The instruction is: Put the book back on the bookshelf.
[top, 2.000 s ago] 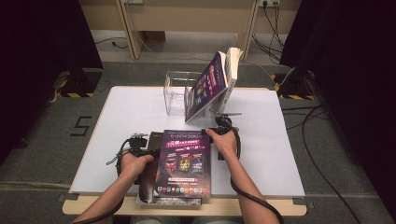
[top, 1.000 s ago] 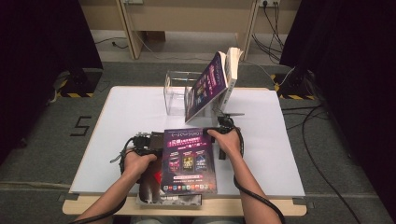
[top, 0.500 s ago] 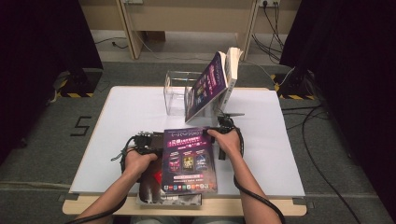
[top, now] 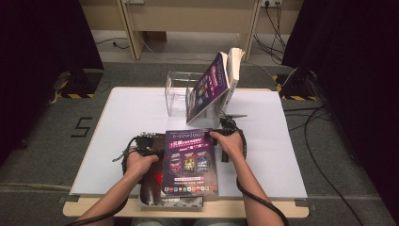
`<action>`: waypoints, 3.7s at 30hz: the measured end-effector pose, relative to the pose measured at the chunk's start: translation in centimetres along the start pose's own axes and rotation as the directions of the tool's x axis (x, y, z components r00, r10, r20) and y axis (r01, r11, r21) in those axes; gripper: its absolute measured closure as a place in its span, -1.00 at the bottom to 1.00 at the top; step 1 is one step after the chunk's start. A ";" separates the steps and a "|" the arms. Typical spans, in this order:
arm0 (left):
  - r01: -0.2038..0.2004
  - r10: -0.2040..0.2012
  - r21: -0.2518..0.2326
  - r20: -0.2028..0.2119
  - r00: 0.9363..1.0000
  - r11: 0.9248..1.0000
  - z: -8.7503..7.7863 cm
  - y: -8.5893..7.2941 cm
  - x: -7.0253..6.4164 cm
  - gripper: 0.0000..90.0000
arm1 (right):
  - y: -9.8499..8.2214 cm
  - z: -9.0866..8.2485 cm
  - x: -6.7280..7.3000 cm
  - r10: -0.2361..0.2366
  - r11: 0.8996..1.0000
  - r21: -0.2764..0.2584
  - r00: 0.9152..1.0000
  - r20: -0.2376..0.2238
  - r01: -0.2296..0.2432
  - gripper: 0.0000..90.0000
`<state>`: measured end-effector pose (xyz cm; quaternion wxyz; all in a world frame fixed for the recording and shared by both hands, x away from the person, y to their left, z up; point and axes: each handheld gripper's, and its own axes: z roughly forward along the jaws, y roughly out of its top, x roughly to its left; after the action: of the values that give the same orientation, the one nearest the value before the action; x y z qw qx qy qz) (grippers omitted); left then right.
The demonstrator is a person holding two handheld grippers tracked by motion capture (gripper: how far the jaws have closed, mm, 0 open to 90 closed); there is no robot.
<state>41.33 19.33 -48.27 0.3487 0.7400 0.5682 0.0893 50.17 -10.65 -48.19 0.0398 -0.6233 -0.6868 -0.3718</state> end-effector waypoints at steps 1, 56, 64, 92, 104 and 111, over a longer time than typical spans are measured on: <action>-0.001 0.001 -0.003 -0.003 1.000 1.000 0.0 0.0 0.0 1.00 | 0.0 0.0 0.0 0.000 1.000 0.001 1.000 0.001 0.000 0.35; -0.028 0.028 0.016 -0.033 0.999 0.999 0.3 0.8 0.2 0.99 | -0.2 -1.2 0.7 -0.034 0.999 0.012 0.999 -0.036 0.035 0.66; -0.027 0.028 0.012 -0.038 0.999 1.000 0.3 0.8 0.3 1.00 | 0.4 -1.7 1.4 -0.057 0.998 0.020 0.995 -0.081 0.059 0.80; 0.027 -0.020 -0.180 0.040 0.999 0.983 -3.7 -1.1 2.8 0.76 | -1.5 -3.2 2.8 -0.070 0.985 -0.164 0.988 -0.141 0.047 0.88; 0.071 -0.083 -0.345 -0.020 0.996 0.936 -5.7 -4.1 5.3 0.42 | -1.6 -5.6 5.0 -0.155 0.946 -0.308 0.976 -0.155 0.101 0.88; 0.057 -0.100 -0.381 -0.093 0.991 0.923 -5.8 -4.7 6.2 -0.12 | -1.8 -6.9 5.9 -0.186 0.910 -0.399 0.970 -0.156 0.110 0.88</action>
<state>36.71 27.89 -48.55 0.4556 0.6295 0.5882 0.2238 44.44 -9.53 -40.95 -0.0470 -0.5262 -0.6380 -0.5603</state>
